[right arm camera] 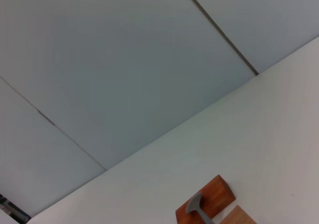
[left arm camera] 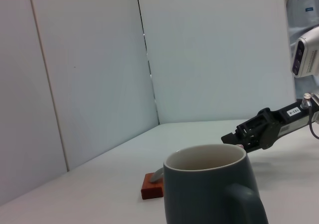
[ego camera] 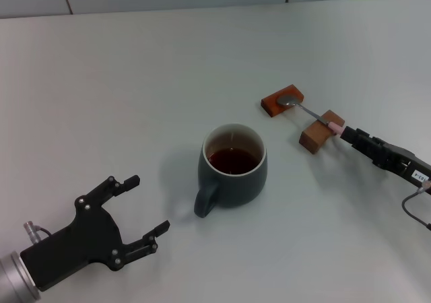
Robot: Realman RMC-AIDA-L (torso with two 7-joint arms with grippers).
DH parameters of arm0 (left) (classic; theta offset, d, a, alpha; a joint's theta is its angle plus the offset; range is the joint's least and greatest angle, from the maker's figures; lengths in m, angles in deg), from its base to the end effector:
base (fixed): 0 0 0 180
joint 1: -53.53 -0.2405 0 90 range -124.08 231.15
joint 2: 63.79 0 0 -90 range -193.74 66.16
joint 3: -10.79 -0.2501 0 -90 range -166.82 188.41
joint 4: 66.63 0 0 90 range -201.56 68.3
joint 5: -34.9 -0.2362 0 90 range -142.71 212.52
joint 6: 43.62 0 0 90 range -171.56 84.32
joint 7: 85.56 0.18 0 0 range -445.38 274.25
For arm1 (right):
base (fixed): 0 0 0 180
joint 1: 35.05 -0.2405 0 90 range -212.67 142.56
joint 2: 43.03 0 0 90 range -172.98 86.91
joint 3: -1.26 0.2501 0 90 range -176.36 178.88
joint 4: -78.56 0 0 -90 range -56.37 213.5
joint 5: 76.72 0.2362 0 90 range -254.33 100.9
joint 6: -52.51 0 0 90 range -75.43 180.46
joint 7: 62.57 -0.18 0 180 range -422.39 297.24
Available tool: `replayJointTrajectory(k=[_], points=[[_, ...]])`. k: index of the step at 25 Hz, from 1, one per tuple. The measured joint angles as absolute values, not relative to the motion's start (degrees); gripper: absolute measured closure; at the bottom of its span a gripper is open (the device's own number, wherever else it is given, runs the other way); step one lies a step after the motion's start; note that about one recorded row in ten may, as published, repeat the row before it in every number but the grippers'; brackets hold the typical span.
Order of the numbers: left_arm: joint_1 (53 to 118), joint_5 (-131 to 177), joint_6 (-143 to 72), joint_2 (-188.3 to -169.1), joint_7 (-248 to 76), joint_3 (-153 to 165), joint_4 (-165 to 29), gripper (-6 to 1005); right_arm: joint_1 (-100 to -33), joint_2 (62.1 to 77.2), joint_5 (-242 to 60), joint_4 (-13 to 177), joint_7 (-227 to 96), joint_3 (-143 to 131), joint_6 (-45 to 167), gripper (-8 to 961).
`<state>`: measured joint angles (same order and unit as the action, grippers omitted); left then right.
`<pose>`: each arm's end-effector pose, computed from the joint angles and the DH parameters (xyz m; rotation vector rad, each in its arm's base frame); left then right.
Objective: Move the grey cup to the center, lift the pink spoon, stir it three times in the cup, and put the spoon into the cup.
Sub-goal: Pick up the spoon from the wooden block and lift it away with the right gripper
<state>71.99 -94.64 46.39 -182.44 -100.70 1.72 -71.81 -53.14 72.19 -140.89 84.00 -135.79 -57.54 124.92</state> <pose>-0.3222 0.2366 -0.0968 -2.4617 -0.1048 -0.7667 0.3737 0.2980 -0.0580 -1.9186 1.3940 0.9886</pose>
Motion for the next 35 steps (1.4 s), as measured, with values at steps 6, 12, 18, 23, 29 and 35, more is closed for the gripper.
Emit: replayJointTrajectory(k=[6,12,18,23,29,35], points=[[71.9,-94.6,46.5,-182.44,-100.7,1.6,-71.8,152,-53.4,72.28,-141.3,84.2,-136.6,-57.5,123.5,562],[71.9,-94.6,46.7,-182.44,-100.6,1.6,-71.8,153,-53.5,72.28,-141.4,84.3,-136.7,-57.3,123.1,704],[72.0,-94.6,46.8,-182.44,-100.0,1.6,-71.8,152,-53.5,72.29,-141.4,84.4,-136.3,-57.4,122.3,767],[72.0,-94.6,46.8,-182.44,-99.1,1.6,-71.7,152,-52.3,73.05,-141.4,86.8,-136.1,-57.5,123.7,820],[72.0,-94.6,46.8,-182.44,-99.1,1.6,-71.4,153,-46.0,74.86,-141.4,95.9,-136.2,-57.0,132.6,832],[72.1,-94.6,46.5,-182.44,-99.1,1.6,-71.1,153,-39.1,75.87,-143.6,113.5,-143.3,-57.1,141.1,831]])
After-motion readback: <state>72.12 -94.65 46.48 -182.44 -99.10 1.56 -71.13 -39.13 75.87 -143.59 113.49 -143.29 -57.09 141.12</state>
